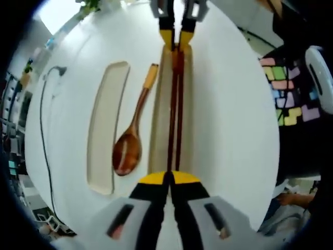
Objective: Arrange the utensils inside the cutlery case until each visible utensil rests in its matching compartment.
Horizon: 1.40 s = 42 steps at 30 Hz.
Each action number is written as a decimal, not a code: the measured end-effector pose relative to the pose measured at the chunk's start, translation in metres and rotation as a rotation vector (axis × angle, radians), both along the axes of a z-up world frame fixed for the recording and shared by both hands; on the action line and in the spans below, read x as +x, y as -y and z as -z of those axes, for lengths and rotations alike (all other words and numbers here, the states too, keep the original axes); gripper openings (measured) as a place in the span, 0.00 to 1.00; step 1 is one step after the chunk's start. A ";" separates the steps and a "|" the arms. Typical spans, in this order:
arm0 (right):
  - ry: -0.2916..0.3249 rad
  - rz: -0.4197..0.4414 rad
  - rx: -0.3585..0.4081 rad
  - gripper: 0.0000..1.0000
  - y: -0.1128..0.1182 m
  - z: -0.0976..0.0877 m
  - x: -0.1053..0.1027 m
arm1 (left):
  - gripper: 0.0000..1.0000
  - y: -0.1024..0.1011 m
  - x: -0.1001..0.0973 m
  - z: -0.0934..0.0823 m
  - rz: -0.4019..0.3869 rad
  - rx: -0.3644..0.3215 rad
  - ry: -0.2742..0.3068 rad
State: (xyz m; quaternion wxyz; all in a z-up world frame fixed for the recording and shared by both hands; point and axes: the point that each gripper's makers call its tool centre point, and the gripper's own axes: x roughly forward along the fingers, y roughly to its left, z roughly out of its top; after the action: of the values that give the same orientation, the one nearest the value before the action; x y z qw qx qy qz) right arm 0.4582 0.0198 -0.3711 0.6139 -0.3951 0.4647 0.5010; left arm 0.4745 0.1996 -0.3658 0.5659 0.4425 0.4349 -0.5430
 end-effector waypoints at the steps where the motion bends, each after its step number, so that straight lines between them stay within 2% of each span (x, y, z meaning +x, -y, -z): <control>1: 0.001 -0.003 -0.002 0.05 0.000 0.000 0.000 | 0.02 0.000 0.000 0.000 -0.002 -0.003 -0.002; 12: 0.004 -0.006 0.007 0.08 -0.001 -0.001 -0.001 | 0.03 0.002 0.002 0.000 0.005 -0.013 0.020; 17: 0.016 -0.008 0.012 0.08 -0.002 -0.005 0.001 | 0.04 0.009 0.002 -0.010 -0.018 -0.061 0.017; 20: 0.000 0.005 0.026 0.09 -0.003 -0.008 0.001 | 0.05 0.010 0.002 -0.013 -0.022 -0.074 0.015; 27: 0.019 0.019 0.050 0.09 -0.008 -0.017 0.009 | 0.05 0.006 0.012 -0.021 -0.040 -0.102 0.048; 30: -0.018 0.036 0.099 0.09 -0.018 -0.022 0.010 | 0.05 0.003 0.021 -0.024 -0.080 -0.137 0.059; 32: -0.013 0.042 0.116 0.09 -0.023 -0.024 0.016 | 0.05 0.003 0.026 -0.025 -0.108 -0.164 0.055; 35: 0.000 0.059 0.126 0.09 -0.030 -0.026 0.025 | 0.05 0.002 0.039 -0.029 -0.220 -0.242 0.040; 39: 0.019 0.070 0.132 0.09 -0.040 -0.024 0.036 | 0.05 -0.002 0.055 -0.030 -0.344 -0.311 0.030; 42: 0.011 0.107 0.154 0.09 -0.048 -0.022 0.042 | 0.06 -0.004 0.065 -0.027 -0.458 -0.387 -0.013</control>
State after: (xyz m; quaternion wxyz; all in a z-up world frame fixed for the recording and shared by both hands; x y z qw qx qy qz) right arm 0.5002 0.0680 -0.3493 0.6710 -0.3242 0.4421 0.4993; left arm 0.5391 0.2031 -0.3386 0.7446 0.2133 0.4157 -0.4768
